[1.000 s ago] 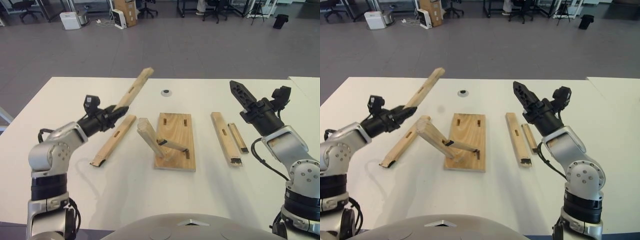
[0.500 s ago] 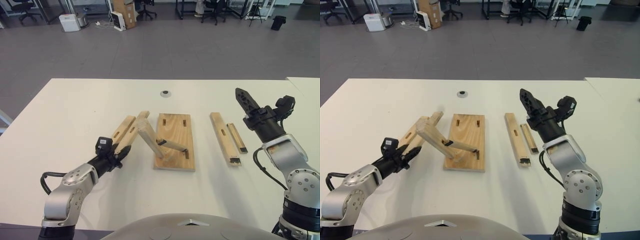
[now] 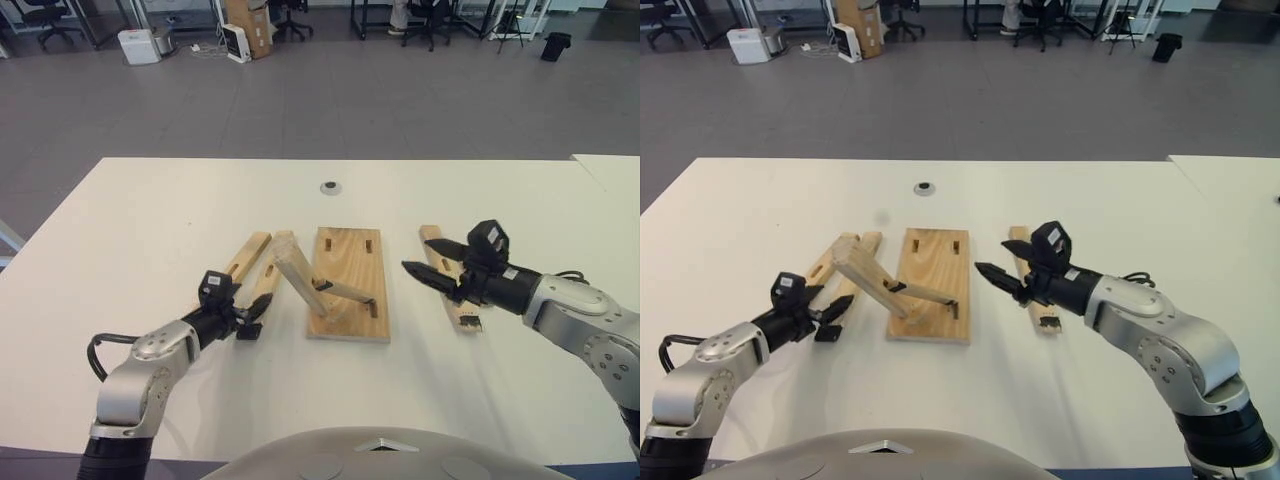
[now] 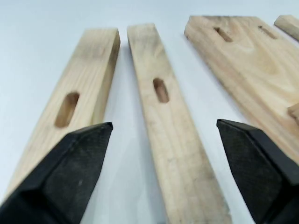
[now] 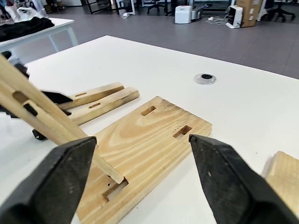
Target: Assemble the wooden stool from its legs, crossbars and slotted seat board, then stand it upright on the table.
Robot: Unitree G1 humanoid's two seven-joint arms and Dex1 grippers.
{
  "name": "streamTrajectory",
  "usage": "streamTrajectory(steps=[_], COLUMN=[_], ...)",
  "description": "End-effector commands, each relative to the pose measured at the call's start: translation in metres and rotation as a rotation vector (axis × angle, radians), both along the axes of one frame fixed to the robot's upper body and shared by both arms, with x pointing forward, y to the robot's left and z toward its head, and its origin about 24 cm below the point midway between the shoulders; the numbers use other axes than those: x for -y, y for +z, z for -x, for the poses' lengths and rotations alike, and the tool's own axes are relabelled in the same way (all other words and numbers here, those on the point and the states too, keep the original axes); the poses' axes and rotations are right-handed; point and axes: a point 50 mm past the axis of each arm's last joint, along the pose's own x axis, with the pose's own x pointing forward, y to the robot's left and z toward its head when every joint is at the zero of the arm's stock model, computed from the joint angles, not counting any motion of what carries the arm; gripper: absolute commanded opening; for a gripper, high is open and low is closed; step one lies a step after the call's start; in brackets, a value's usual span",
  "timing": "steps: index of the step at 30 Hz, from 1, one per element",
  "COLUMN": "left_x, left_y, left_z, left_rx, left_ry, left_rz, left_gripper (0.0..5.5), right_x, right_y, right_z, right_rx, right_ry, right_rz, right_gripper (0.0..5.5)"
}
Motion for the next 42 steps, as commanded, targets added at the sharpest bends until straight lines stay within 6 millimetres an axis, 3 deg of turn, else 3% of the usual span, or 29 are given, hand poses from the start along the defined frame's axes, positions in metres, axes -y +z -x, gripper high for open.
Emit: streamTrajectory(steps=[1,9,15,24,29,42], left_x=[0.009,0.018,0.023,0.018,0.024,0.029], left_y=[-0.002,0.012,0.007,0.002,0.0,-0.012], left_z=[-0.001,-0.026,-0.034,-0.034,-0.033,-0.024], left_rx=[0.015,0.118,0.163,0.179,0.182,0.153], left_ry=[-0.147,-0.227,-0.168,-0.116,-0.125,-0.091], left_rz=[0.103,0.205,0.205,0.171,0.17,0.184], left_gripper=[4.11,4.11,4.11,4.11,4.15,4.15], right_x=[-0.012,-0.02,-0.032,-0.06,-0.068,-0.058], right_y=[-0.002,-0.015,-0.013,-0.037,-0.051,-0.044], right_z=[-0.011,-0.027,-0.043,-0.034,-0.034,-0.028], right_rx=[0.009,-0.095,-0.149,-0.239,-0.259,-0.281], right_ry=[0.127,0.342,0.453,0.544,0.477,0.443], right_rz=[0.057,0.066,0.013,-0.034,-0.05,-0.19], right_gripper=[3.7,3.7,3.7,3.7,2.62,0.43])
